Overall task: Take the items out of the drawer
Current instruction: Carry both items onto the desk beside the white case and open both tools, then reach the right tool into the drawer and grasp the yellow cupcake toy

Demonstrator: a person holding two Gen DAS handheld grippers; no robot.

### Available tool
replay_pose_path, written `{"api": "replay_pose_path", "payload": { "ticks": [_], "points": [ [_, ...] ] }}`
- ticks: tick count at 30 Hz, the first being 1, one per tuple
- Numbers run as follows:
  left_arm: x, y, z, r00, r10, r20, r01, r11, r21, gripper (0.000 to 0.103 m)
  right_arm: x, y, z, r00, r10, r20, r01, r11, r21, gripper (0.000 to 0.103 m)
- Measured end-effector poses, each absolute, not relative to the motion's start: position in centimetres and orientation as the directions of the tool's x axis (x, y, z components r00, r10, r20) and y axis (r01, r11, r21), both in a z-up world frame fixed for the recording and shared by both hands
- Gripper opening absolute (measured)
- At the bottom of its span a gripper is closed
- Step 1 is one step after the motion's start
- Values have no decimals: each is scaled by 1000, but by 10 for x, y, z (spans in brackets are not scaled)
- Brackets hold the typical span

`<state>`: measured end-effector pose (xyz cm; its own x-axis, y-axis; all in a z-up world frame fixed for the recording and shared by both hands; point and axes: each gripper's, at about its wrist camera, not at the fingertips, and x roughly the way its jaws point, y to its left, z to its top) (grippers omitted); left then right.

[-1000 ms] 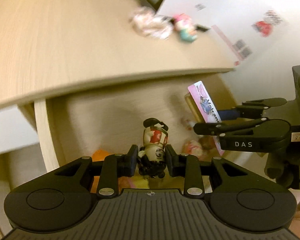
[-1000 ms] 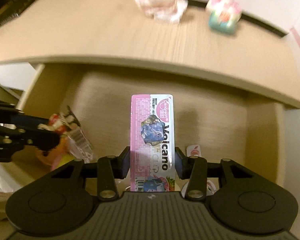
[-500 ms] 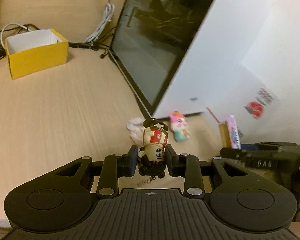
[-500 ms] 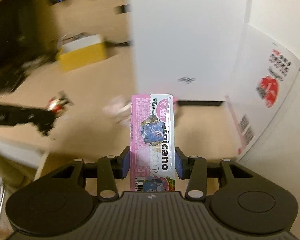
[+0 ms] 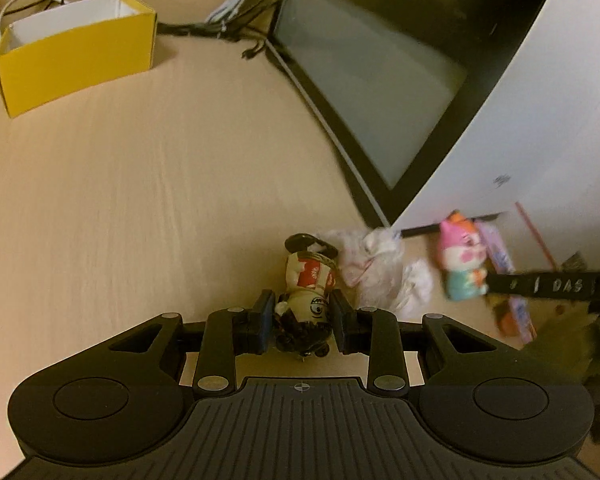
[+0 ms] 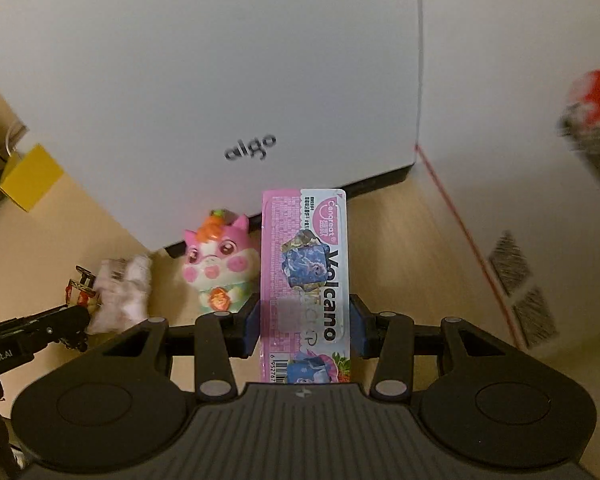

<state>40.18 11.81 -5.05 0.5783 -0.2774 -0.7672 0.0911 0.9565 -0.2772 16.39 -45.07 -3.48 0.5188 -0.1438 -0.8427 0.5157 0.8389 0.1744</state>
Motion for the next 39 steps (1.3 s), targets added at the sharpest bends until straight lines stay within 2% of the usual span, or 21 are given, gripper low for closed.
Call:
{"api": "replay_pose_path", "payload": {
  "ticks": [7,11,15,19,28,33,39],
  "points": [
    [399,121,-44,603,-291,-743,139,955,-261,33,179,-450,-34,531,-171,-830,437,895,95,44],
    [383,126,-25,650,-280,-706,162,959,-231,33,174,-446,-23,549,-200,-812,394,918,40,56],
    [366,126,-11,649,-284,-706,200,959,-202,33,161,-435,-3,578,-227,-784,344,939,-19,61],
    [345,126,-5,611,-341,-714,254,939,-232,32,144,-413,13,615,-189,-765,235,971,-50,62],
    [282,135,-20,495,-370,-786,310,921,-237,31,114,-321,-9,545,44,-837,24,997,69,62],
    [269,145,-45,397,-388,-832,274,915,-296,31,82,-292,-34,429,154,-890,-36,988,153,63],
    [253,164,-66,382,-356,-853,169,934,-314,31,77,-274,-73,225,194,-955,-98,979,176,66]
  ]
}}
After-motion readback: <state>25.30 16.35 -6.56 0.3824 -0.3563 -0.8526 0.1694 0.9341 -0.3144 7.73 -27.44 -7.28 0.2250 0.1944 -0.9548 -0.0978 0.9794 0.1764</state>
